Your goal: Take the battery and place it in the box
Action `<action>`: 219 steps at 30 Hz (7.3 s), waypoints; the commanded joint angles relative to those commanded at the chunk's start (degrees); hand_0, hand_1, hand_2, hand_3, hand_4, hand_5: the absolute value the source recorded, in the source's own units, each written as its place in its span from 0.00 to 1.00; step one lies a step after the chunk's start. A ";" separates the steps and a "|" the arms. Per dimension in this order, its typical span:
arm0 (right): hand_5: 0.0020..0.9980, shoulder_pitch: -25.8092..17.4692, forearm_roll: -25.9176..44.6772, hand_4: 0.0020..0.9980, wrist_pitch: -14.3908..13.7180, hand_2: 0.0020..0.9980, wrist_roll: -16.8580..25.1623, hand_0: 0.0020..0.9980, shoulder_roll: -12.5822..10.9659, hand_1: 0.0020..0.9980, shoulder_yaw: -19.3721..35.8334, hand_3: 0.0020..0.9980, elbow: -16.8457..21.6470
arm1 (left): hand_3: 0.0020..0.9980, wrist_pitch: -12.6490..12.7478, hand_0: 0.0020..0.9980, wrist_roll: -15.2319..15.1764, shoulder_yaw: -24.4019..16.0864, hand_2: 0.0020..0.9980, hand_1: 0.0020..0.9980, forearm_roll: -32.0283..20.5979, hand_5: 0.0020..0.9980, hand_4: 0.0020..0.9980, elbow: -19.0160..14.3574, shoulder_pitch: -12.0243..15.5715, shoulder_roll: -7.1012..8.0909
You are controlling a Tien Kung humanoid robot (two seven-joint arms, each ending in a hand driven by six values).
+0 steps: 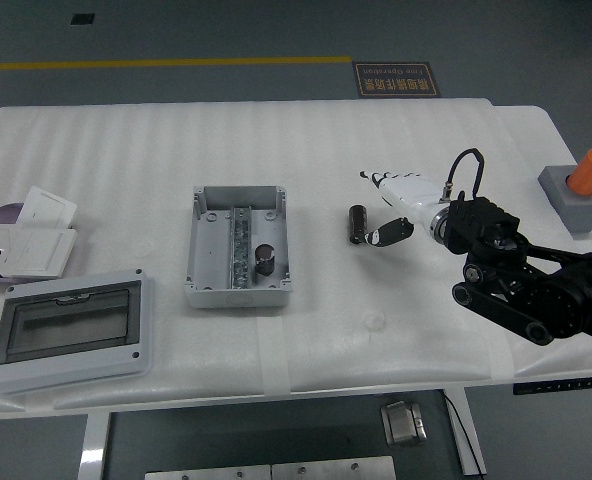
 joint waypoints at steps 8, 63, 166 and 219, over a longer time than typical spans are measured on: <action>0.45 2.61 1.78 0.91 0.13 0.92 0.42 0.89 1.97 0.87 -5.12 1.00 -3.09 | 0.56 -0.04 0.65 0.32 -1.21 0.52 0.65 1.44 0.45 0.61 0.00 -0.08 -0.01; 0.31 4.12 6.74 0.56 -7.61 0.65 5.55 0.73 4.55 0.66 -12.91 0.69 -8.79 | 0.56 0.49 0.65 -1.63 6.45 0.52 0.65 -5.78 0.44 0.59 -0.08 -1.04 -0.08; 0.46 10.62 14.00 0.81 8.16 0.70 7.54 0.75 6.20 0.68 -11.74 0.80 -13.29 | 0.57 0.59 0.65 -1.66 6.93 0.52 0.65 -5.06 0.47 0.59 -0.30 -2.53 0.79; 0.00 7.71 9.54 0.39 -0.01 0.54 5.23 0.70 3.04 0.64 -7.38 0.56 -3.46 | 0.58 0.75 0.65 -1.86 6.51 0.52 0.65 -4.80 0.48 0.58 -0.20 -2.10 0.51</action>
